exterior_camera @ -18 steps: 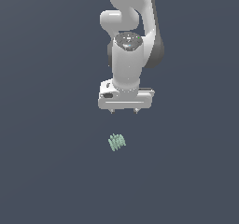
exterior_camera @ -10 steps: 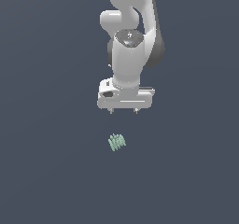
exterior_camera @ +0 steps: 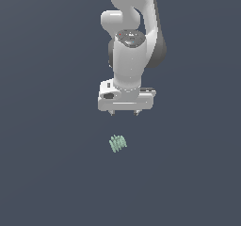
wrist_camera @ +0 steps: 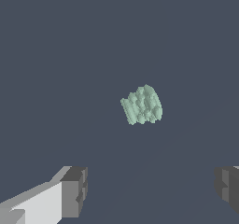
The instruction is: Pick up the object and move it to a goal position.
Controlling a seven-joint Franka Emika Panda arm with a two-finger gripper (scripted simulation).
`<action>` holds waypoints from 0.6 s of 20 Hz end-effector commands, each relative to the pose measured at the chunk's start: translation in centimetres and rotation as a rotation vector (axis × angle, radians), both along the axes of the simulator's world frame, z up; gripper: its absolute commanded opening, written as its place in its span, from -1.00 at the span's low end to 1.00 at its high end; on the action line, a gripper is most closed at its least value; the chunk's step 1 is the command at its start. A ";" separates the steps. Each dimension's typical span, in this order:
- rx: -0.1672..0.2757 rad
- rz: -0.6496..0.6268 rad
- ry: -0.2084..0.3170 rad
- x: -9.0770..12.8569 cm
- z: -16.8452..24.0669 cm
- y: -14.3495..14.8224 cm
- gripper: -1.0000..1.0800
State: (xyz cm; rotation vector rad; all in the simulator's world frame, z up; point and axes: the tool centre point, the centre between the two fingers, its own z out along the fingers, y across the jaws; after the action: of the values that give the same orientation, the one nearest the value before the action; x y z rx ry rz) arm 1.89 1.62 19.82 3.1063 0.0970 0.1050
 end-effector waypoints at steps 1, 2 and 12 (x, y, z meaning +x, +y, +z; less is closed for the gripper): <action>-0.001 0.016 0.004 0.3 -0.4 -0.1 0.92; -0.002 0.025 0.006 0.5 -0.6 -0.2 0.92; -0.002 0.179 0.038 3.1 -4.8 -1.2 0.92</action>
State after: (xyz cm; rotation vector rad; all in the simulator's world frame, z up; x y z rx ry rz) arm 4.51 0.62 15.88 3.0946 0.3310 0.0593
